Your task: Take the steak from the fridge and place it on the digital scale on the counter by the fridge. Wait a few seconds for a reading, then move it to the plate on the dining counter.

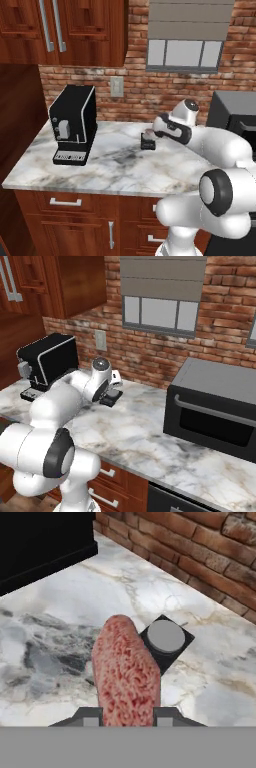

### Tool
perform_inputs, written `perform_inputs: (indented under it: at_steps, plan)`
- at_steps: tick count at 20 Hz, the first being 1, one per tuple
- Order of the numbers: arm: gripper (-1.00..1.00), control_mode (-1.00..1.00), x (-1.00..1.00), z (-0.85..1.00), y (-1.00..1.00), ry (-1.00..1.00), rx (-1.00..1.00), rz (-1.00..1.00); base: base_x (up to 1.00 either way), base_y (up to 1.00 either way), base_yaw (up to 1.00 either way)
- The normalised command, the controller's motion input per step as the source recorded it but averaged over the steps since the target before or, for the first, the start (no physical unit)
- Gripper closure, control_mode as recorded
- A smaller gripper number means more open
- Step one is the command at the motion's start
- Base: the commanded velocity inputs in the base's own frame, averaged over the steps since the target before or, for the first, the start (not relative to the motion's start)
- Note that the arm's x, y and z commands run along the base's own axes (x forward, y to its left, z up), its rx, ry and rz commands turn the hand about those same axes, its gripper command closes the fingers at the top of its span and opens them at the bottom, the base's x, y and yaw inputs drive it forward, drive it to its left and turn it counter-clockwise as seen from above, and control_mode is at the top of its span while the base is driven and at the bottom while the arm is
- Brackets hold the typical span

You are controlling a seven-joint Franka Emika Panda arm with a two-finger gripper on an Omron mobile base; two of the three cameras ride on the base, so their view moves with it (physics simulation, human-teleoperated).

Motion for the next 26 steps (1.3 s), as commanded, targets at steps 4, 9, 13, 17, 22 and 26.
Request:
perform_inputs:
  at_steps: [4,9,13,17,22,26]
  plan:
    - [1.0,-1.0,0.75,-0.1,0.0,0.0,0.0,0.01,0.0,0.0,0.0]
    - [1.0,-1.0,0.61,-0.15,0.0,0.0,0.0,0.0,0.0,0.0,0.0]
    - [1.0,-1.0,0.44,-0.31,-0.01,0.0,0.0,0.0,0.0,0.0,0.0]
    - [1.0,-1.0,0.29,-0.41,-0.01,0.0,0.0,0.0,0.0,0.0,0.0]
    - [1.0,-1.0,0.14,-0.32,-0.01,0.0,0.0,0.0,0.0,0.0,0.0]
    - [1.0,-1.0,0.02,-0.15,-0.08,0.0,0.0,0.0,0.0,0.0,0.0]
